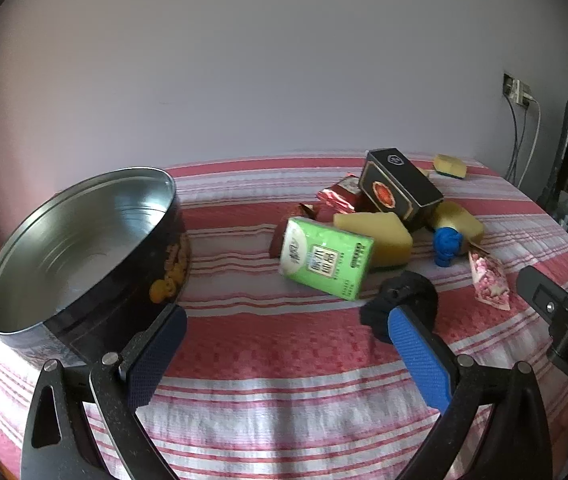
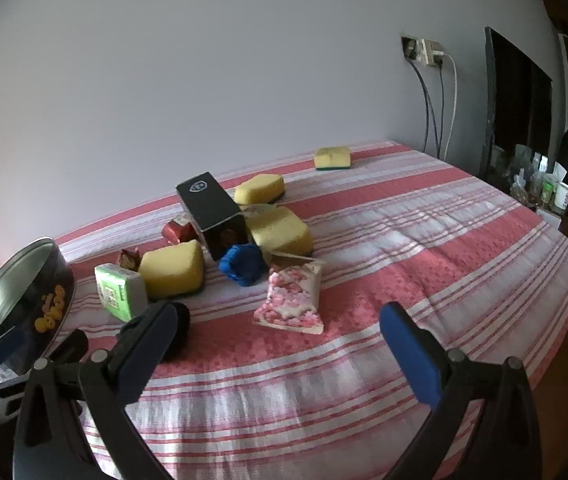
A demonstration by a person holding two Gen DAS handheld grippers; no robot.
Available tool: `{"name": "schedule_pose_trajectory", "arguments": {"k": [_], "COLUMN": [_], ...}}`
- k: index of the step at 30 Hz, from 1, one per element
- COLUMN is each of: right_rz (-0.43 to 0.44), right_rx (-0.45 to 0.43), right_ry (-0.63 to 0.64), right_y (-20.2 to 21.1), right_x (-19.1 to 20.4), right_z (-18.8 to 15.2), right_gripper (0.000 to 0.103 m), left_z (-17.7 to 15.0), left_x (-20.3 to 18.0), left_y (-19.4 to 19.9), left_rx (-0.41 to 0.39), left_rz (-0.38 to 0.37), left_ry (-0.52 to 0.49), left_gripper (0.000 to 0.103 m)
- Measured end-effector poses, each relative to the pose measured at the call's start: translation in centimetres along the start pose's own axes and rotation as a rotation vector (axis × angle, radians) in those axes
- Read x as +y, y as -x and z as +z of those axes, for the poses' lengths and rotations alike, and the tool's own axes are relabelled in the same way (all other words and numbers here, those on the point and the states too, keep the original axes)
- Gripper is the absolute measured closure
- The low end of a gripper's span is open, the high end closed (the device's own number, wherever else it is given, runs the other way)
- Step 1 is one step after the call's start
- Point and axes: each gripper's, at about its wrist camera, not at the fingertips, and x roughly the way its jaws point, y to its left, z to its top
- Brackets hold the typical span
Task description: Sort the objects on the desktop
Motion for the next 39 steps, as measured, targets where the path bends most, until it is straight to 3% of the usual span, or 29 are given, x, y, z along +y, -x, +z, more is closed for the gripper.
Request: {"name": "schedule_pose_trajectory", "arguments": {"k": [25, 30, 33, 36, 37, 39], "right_rz": [0.001, -0.006, -0.001, -0.006, -0.01, -0.017], "right_rx": [0.013, 0.011, 0.02, 0.012, 0.01, 0.009], "right_ry": [-0.061, -0.044, -0.064, -0.088, -0.093, -0.102], "right_y": [-1.2, -1.5, -1.7, -1.5, -1.5, -1.5], "right_x": [-3.8, -4.0, -4.6, -5.5, -5.7, -6.1], "right_z": [0.2, 0.0, 0.0, 0.1, 0.2, 0.2], "right_gripper": [0.001, 0.001, 0.001, 0.001, 0.001, 0.001], "left_z": [0.4, 0.4, 0.7, 1.1, 1.1, 1.3], "left_x": [-1.8, -2.5, -3.9, -5.2, -5.5, -5.7], "left_y": [-2.2, -2.5, -2.5, -3.1, -3.7, -4.8], "left_rx": [0.033, 0.067, 0.051, 0.057, 0.078, 0.133], "left_rz": [-0.049, -0.138, -0.138, -0.136, -0.147, -0.214], "left_ry": [-0.009, 0.011, -0.042, -0.09, -0.089, -0.059], "left_gripper": [0.001, 0.001, 0.001, 0.017, 0.03, 0.04]}}
